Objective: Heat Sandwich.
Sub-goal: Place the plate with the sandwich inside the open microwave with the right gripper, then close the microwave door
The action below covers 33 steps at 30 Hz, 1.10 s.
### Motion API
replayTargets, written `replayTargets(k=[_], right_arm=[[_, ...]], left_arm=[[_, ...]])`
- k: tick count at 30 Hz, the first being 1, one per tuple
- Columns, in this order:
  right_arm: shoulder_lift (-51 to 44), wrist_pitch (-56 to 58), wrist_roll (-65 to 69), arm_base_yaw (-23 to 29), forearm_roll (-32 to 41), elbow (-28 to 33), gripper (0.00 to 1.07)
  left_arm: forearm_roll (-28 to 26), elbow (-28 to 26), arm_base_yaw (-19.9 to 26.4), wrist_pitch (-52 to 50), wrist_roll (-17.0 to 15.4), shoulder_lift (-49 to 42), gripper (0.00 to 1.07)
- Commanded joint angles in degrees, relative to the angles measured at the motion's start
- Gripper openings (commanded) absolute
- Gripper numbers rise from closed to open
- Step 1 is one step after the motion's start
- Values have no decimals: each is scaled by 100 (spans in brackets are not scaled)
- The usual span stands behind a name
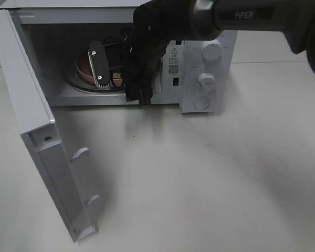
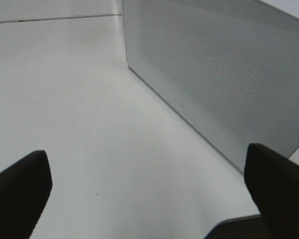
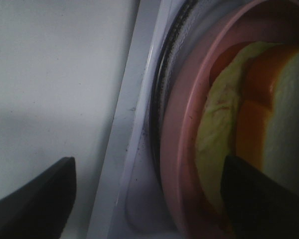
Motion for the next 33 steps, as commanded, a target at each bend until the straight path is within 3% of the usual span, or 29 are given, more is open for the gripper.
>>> replayTargets(k=[1, 2, 8, 19, 33], right_arm=[[-418, -481, 218, 17, -52, 584, 76], [-653, -768, 235, 17, -57, 997, 76], [-1312, -1243, 298, 17, -57, 2074, 76], [-2584, -1639, 510, 17, -63, 3638, 76], [-4028, -1581, 1352, 17, -63, 4962, 76]], left_arm=[[-29, 17, 6, -86, -11, -115, 101], [-29, 17, 6, -86, -11, -115, 101], [-29, 17, 6, -86, -11, -115, 101], [-29, 17, 6, -86, -11, -115, 101], [-29, 17, 6, -86, -11, -115, 101]])
